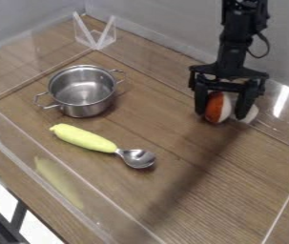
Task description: Put mushroom into the silver pot
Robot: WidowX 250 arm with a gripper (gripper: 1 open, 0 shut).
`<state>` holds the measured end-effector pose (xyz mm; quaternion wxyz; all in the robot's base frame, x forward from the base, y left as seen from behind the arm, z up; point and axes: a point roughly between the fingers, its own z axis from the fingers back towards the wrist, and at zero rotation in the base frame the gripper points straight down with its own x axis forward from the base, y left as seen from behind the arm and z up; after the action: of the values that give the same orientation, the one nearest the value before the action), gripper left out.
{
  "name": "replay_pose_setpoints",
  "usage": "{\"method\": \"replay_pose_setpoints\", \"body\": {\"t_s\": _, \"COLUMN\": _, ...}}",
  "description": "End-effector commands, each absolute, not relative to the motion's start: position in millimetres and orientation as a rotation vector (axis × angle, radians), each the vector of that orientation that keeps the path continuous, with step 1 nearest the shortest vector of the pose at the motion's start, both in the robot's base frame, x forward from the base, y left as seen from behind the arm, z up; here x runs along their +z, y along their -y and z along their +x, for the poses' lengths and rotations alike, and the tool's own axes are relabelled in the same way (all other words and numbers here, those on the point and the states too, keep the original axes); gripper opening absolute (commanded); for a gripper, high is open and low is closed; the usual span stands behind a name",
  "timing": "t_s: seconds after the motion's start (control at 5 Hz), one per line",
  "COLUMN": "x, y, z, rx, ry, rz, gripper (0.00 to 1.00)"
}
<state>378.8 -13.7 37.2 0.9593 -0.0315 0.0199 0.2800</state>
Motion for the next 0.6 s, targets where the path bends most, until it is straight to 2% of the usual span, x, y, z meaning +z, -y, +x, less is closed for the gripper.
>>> {"method": "replay_pose_setpoints", "body": {"t_s": 0.0, "x": 56.8, "y": 21.2, "z": 406.5, "rx": 0.603, "ry": 0.083, "rz": -0.118, "gripper": 1.00}}
{"method": "replay_pose_setpoints", "body": {"t_s": 0.4, "x": 57.6, "y": 19.2, "z": 400.8, "rx": 0.594, "ry": 0.089, "rz": -0.132, "gripper": 1.00}}
